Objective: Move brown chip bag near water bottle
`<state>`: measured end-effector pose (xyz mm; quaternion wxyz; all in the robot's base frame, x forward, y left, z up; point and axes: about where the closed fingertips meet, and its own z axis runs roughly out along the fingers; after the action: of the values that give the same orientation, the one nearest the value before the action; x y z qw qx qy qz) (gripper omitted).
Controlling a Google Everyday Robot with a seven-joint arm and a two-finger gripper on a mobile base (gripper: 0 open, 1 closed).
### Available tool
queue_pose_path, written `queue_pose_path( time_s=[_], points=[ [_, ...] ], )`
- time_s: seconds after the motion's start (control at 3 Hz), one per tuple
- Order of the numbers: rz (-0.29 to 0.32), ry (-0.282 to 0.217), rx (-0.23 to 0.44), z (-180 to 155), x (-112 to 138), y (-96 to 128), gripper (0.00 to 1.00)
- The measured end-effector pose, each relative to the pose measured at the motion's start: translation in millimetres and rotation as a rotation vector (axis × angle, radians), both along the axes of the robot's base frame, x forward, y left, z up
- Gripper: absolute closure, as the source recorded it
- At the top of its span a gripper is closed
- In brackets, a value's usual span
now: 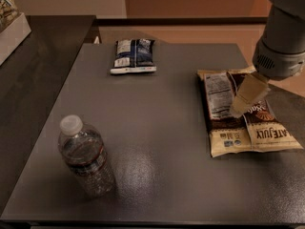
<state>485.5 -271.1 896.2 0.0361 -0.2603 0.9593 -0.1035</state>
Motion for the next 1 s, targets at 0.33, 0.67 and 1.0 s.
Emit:
queue_pose_path(
  time_s=[0.33, 0.67, 1.0],
  points=[
    [-0.175, -0.035, 0.060, -14.4, 8.6, -2.5, 0.00],
    [-0.292, -0.046, 0.136, -28.7, 18.6, 2.8, 0.00],
    [-0.347, -0.047, 0.204, -39.9, 28.7, 10.7, 0.00]
  ],
)
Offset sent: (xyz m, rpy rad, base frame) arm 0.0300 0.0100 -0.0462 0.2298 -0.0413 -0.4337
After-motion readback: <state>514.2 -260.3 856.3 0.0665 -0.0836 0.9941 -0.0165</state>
